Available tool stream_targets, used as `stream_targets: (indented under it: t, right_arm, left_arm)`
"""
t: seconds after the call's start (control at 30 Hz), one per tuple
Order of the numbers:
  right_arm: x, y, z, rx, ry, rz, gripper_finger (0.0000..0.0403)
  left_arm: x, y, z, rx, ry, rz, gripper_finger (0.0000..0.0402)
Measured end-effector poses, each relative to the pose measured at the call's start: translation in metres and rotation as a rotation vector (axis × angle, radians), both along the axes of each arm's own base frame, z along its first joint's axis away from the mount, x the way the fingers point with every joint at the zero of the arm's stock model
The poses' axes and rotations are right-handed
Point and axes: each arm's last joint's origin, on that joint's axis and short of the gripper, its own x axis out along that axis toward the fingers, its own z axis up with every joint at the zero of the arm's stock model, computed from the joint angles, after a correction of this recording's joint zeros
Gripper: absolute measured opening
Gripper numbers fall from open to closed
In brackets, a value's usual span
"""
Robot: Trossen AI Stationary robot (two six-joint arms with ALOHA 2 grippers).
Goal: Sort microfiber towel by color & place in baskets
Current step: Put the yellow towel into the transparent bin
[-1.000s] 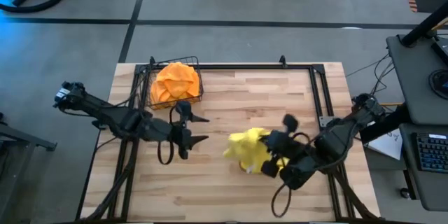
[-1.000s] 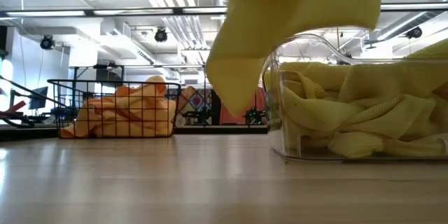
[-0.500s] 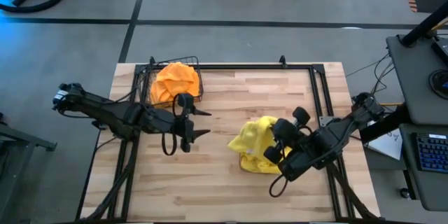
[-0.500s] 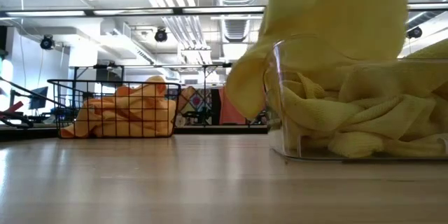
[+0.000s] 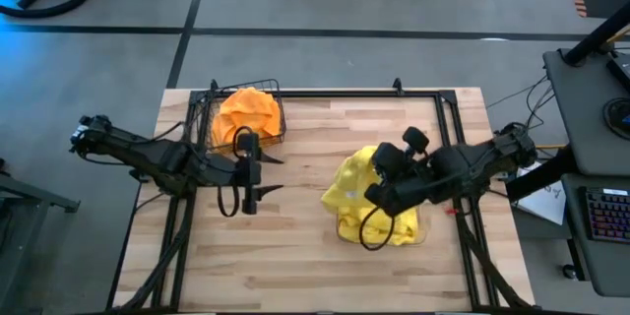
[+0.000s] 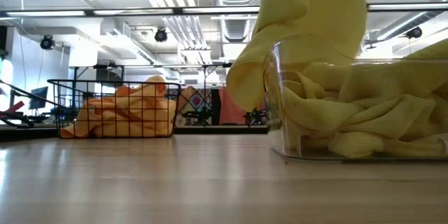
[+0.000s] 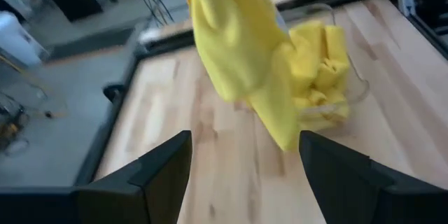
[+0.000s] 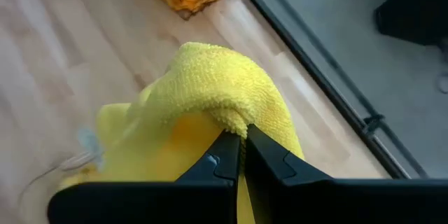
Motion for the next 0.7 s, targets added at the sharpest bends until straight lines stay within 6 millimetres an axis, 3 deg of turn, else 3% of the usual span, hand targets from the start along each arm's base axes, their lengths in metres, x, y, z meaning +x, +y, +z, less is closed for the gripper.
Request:
stream_targets:
  t: [0.17, 0.4, 0.7]
  right_arm:
    - [-0.008, -0.006, 0.032, 0.126, -0.019, 0.126, 0.0008]
    - [-0.04, -0.027, 0.09, 0.458, -0.208, 0.206, 0.0008]
    - [-0.066, -0.036, 0.103, 0.566, -0.26, 0.209, 0.0008]
  left_arm:
    - [-0.007, -0.007, -0.004, -0.068, 0.04, 0.005, 0.0247]
    - [-0.008, -0.023, -0.008, -0.155, 0.059, -0.034, 0.0247]
    - [-0.006, -0.043, -0.018, -0.21, 0.1, -0.068, 0.0247]
